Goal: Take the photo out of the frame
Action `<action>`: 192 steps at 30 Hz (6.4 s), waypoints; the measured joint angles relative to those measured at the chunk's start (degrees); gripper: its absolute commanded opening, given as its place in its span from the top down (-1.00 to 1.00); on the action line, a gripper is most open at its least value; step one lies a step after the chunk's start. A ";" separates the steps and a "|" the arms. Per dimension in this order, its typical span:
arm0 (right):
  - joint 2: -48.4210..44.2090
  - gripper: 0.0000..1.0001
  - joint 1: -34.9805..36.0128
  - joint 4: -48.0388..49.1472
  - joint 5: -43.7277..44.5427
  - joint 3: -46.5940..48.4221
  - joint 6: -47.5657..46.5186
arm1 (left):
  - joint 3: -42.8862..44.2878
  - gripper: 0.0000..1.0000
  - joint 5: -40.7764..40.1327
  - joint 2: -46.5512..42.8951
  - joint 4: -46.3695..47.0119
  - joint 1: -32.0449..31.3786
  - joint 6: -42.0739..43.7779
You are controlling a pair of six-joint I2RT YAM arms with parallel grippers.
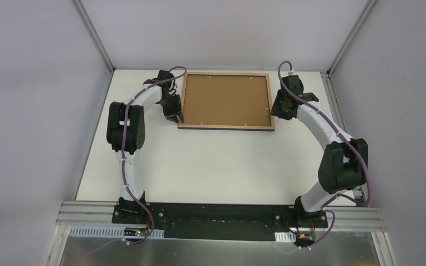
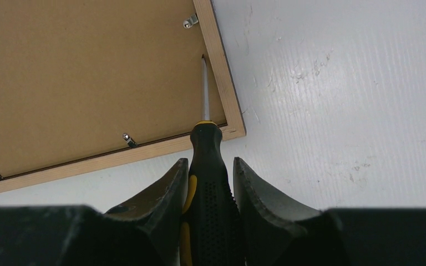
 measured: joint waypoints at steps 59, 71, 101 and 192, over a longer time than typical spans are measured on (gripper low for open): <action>6.05 1.00 -2.14 8.26 -11.82 -6.29 -0.90 | -19.30 1.00 2.21 -11.74 1.97 0.09 2.29; -3.41 1.00 -2.93 3.67 -13.09 -11.45 -0.72 | -16.17 0.00 2.29 -14.10 -5.70 1.36 0.46; -9.16 1.00 -2.62 5.46 -12.81 -20.22 -3.48 | -4.48 1.00 -3.87 -1.95 -2.89 0.04 -1.81; -16.35 1.00 0.15 15.69 -20.85 -30.08 2.82 | -13.81 0.66 -4.31 -8.15 7.06 6.08 0.44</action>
